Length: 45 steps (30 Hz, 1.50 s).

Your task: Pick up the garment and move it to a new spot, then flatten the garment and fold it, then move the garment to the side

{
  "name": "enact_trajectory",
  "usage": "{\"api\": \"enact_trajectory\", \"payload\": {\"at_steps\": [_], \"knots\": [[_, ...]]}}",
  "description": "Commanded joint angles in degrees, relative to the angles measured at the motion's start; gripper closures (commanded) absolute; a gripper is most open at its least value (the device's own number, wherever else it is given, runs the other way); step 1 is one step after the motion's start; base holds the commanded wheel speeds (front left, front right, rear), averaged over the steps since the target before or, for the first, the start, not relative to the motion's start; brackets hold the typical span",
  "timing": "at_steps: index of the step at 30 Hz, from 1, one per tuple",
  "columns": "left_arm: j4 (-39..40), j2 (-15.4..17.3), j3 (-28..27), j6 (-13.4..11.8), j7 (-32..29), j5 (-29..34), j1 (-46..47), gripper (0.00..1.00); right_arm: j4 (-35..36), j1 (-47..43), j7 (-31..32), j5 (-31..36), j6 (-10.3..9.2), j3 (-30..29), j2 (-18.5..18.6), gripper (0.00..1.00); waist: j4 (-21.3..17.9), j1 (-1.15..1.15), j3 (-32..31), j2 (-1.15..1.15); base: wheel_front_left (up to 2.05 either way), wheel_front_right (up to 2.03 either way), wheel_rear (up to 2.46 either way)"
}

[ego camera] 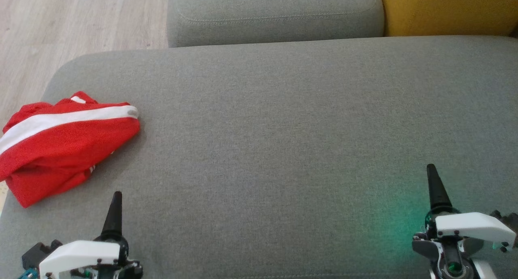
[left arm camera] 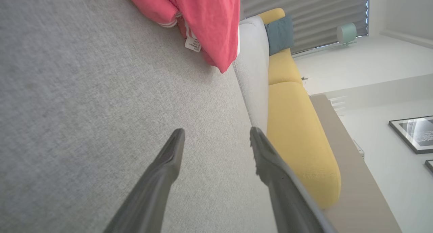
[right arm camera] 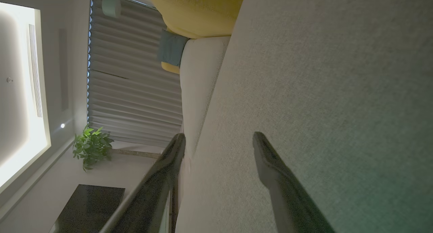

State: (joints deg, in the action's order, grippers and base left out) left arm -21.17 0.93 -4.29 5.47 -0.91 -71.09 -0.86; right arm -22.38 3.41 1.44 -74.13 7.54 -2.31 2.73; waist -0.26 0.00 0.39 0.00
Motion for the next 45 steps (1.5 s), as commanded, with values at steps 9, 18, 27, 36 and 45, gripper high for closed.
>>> {"api": "enact_trajectory", "payload": {"at_steps": [9,18,27,36,45], "knots": [[2.00,0.73,0.11,-1.09,1.91,8.77,3.30,0.00,0.75,4.10,-2.16,7.79,-0.02,2.03,1.39,0.00,-0.09,0.00,-0.04,0.00,0.00,0.00,0.00],[1.84,0.89,0.58,-2.52,3.41,16.21,3.58,0.00,0.32,4.62,-3.69,14.09,-0.02,3.20,1.57,0.00,-0.20,0.00,-0.25,0.00,0.00,0.00,0.00],[1.93,1.23,0.67,-4.02,4.75,22.32,3.82,0.00,0.14,5.02,-5.06,19.78,-0.03,4.12,1.50,0.00,-0.34,0.00,-0.25,0.00,0.00,0.00,0.00],[2.20,1.60,1.36,-5.92,6.43,29.86,4.21,0.00,0.36,5.99,-6.77,27.11,-0.03,4.91,1.45,0.00,-0.54,0.00,-0.26,0.00,0.00,0.00,0.00],[2.60,2.05,2.12,-7.79,7.93,36.49,4.74,0.00,0.17,6.54,-8.30,33.73,-0.03,5.39,1.31,0.00,-0.50,0.00,-0.32,0.00,0.00,0.00,0.00]]}}
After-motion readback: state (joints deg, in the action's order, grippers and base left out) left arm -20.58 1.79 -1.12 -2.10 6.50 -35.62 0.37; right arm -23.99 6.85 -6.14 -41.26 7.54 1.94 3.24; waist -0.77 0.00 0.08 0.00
